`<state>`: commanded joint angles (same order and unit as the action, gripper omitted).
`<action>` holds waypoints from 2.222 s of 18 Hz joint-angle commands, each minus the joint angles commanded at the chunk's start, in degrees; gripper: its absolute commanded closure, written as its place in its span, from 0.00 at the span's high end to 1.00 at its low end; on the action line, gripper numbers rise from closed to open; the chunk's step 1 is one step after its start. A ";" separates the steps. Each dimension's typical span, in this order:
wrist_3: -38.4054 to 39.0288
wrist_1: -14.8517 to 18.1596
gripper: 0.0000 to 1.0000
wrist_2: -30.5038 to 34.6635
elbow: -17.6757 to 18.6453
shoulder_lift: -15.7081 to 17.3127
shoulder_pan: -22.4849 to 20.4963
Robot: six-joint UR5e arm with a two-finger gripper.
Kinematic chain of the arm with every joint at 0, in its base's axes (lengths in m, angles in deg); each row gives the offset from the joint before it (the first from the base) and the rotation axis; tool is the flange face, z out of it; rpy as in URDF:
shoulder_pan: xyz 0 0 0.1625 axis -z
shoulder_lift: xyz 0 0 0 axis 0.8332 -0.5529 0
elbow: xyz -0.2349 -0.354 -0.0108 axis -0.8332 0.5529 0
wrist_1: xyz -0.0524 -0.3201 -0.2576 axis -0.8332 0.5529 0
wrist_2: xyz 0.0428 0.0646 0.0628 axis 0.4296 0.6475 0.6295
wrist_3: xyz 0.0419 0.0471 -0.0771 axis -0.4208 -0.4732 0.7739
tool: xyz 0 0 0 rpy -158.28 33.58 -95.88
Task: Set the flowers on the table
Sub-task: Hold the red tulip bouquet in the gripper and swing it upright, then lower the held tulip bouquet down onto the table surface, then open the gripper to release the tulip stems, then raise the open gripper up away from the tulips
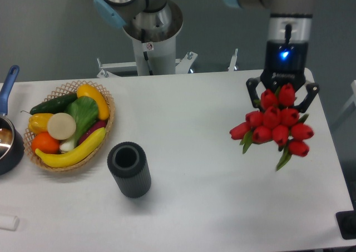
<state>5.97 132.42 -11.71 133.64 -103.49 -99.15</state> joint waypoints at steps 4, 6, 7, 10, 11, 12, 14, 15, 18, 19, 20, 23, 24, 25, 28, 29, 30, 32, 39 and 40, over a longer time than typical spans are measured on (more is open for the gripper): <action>-2.46 1.23 0.45 10.38 0.00 -3.16 4.22; -3.78 2.28 0.45 13.11 0.09 -4.13 5.19; -4.40 3.24 0.45 14.60 0.09 -4.83 5.72; -5.72 3.34 0.45 18.21 0.00 -7.20 6.86; -5.81 3.51 0.45 19.27 0.09 -7.91 7.13; -5.81 3.69 0.45 20.41 0.17 -8.70 7.39; -5.81 3.52 0.45 23.04 0.09 -10.98 8.27; -5.90 3.43 0.45 24.36 0.00 -12.04 8.62; -5.81 3.26 0.45 25.17 -0.79 -15.46 9.59; -5.72 3.08 0.45 25.17 -0.88 -16.52 9.85; -5.72 2.99 0.45 25.08 -0.88 -17.49 9.94; -5.28 2.81 0.45 24.64 -1.14 -19.25 10.03; -5.19 2.81 0.45 24.64 -1.14 -19.43 10.03; -5.28 2.81 0.45 24.55 -1.14 -19.60 10.03; -5.19 2.81 0.45 24.46 -1.23 -19.52 10.21; -5.28 2.81 0.47 24.46 -1.23 -19.08 10.21; -5.46 2.81 0.59 24.46 -1.32 -18.64 10.12; -5.55 2.55 1.00 24.46 -1.58 -16.98 9.86; -5.28 1.93 1.00 21.92 -3.51 -10.91 6.26; -5.37 2.28 1.00 21.31 -4.39 -10.73 5.64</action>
<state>0.60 134.71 9.59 129.26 -114.22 -93.50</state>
